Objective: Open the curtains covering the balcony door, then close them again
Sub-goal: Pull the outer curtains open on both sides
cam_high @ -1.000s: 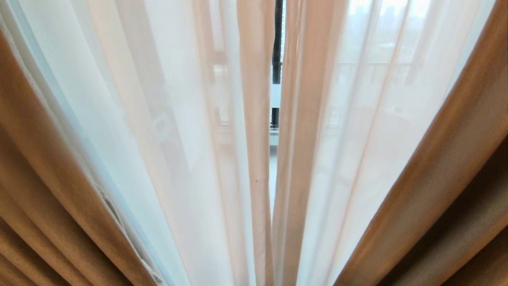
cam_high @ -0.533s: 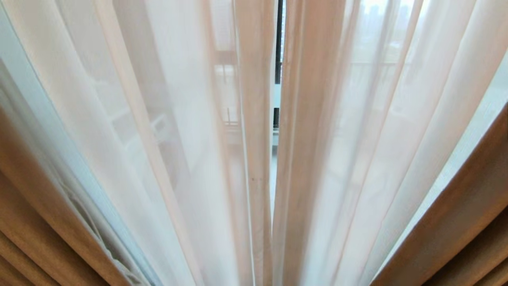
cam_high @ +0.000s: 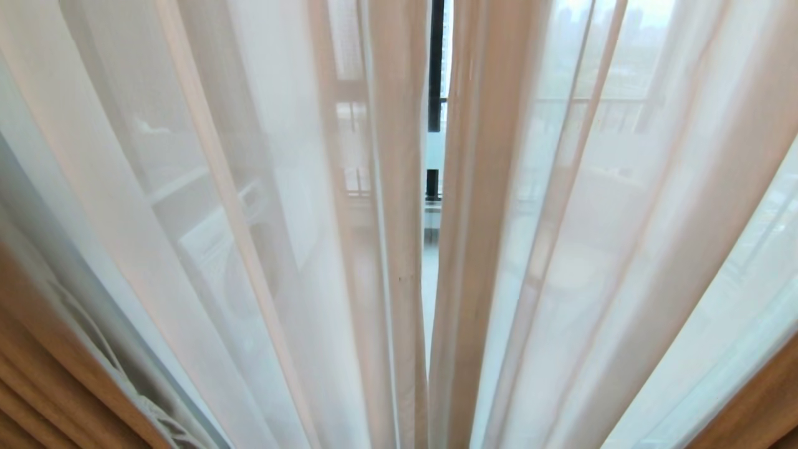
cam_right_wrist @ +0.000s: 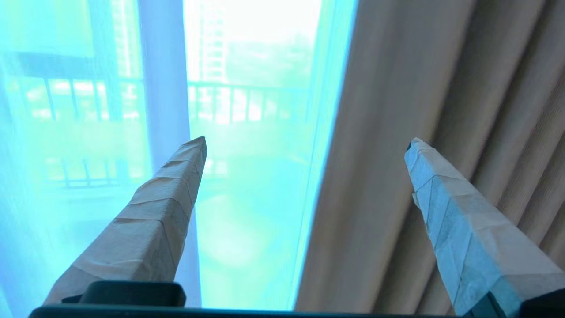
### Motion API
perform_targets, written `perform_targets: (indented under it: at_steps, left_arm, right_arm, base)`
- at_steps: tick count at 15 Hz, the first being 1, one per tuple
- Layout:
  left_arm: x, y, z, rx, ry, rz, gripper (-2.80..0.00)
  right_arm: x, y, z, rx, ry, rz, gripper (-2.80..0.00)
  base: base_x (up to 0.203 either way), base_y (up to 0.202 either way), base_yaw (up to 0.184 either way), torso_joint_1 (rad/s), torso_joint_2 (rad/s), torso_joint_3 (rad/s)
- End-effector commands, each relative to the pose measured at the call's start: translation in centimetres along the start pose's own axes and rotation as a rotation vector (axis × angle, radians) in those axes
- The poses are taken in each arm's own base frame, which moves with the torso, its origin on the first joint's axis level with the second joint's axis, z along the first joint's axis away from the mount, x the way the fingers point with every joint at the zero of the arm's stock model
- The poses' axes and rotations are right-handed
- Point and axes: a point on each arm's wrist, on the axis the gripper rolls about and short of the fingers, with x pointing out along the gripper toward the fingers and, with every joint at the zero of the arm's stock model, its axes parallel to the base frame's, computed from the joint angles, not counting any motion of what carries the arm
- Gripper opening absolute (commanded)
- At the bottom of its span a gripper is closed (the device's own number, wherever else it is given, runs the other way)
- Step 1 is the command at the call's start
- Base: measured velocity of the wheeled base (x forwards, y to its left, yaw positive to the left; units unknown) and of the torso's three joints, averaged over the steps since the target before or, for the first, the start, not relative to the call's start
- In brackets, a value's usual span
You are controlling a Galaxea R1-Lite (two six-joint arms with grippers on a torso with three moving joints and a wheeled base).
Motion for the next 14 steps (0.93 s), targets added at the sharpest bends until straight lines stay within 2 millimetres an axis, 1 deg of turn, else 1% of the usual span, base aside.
perform_targets:
  at_steps: [1,3,4,7,9,14]
  left_arm:
    - [0.0,0.0,0.0,-0.001,-0.001,0.000,-2.80]
    - [0.0,0.0,0.0,-0.001,-0.001,0.000,-2.80]
    - [0.0,0.0,0.0,-0.001,-0.001,0.000,-2.80]
    - [0.0,0.0,0.0,-0.001,-0.001,-0.001,-2.80]
    - [0.0,0.0,0.0,-0.002,-0.001,0.000,-2.80]
    - [0.0,0.0,0.0,-0.001,-0.001,0.000,-2.80]
  right_arm:
    - [-0.9,0.8,0.0,0.001,-0.006,0.049,0.00]
    - [-0.9,1.2,-0.5,-0.003,0.006,0.093,0.00]
    - [-0.9,1.5,-0.8,0.001,0.009,0.119,-2.80]
    - [-0.8,2.2,-1.7,0.017,0.024,0.175,-2.80]
    - [-1.0,2.8,-2.6,0.024,0.055,0.179,-2.80]
    - [-2.2,4.0,-5.7,0.052,0.137,0.288,-2.80]
  base:
    - [0.000,0.000,0.000,0.000,0.00,0.000]
    - [0.000,0.000,0.000,0.000,0.00,0.000]
    - [0.000,0.000,0.000,0.000,0.00,0.000]
    - [0.000,0.000,0.000,0.000,0.00,0.000]
    - [0.000,0.000,0.000,0.000,0.00,0.000]
    - [0.000,0.000,0.000,0.000,0.00,0.000]
